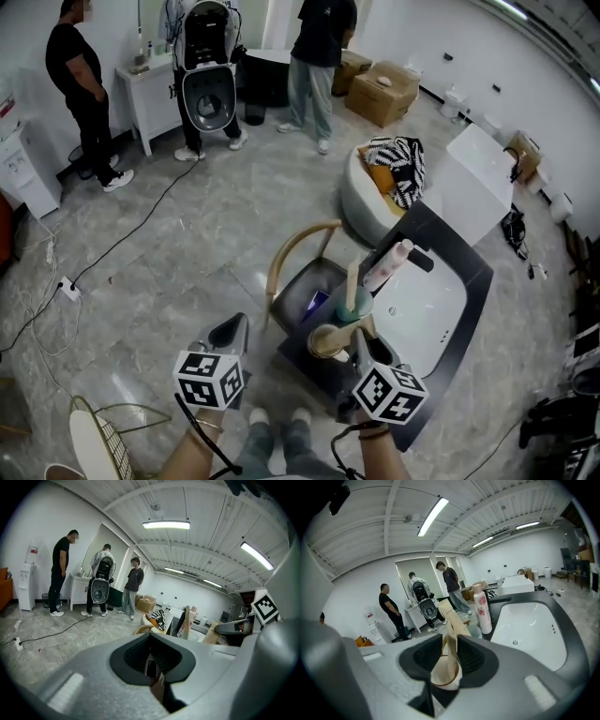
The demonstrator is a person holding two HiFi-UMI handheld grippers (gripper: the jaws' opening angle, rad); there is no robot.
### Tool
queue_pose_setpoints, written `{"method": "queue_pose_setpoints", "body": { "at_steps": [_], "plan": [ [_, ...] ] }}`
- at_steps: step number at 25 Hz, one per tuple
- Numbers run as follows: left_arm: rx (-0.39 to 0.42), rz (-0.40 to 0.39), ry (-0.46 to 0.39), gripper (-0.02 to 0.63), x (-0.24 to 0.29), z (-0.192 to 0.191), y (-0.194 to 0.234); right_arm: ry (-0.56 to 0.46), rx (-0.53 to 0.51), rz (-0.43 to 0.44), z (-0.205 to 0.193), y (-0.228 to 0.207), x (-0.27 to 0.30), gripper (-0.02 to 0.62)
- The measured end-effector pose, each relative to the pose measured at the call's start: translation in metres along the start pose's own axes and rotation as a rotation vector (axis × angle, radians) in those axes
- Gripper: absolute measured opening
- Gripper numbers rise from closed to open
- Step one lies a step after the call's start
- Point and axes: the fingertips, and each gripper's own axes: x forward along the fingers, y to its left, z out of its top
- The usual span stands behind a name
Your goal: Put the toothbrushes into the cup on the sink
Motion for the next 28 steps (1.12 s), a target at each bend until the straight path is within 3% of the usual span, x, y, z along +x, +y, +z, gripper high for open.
{"method": "queue_pose_setpoints", "body": {
  "at_steps": [21,28],
  "plan": [
    [0.01,-0.086,0.023,0.009,0.023,-0.002,-0.032,0.043,0.022,-0.007,-0.013,-0.011,-0.017,0.134],
    [0.027,-0.122,0.026,0.009,0.034,0.007,-0.052,0.047,0.019,-0.05,-0.008,-0.028,-0.027,0.133]
  ]
}}
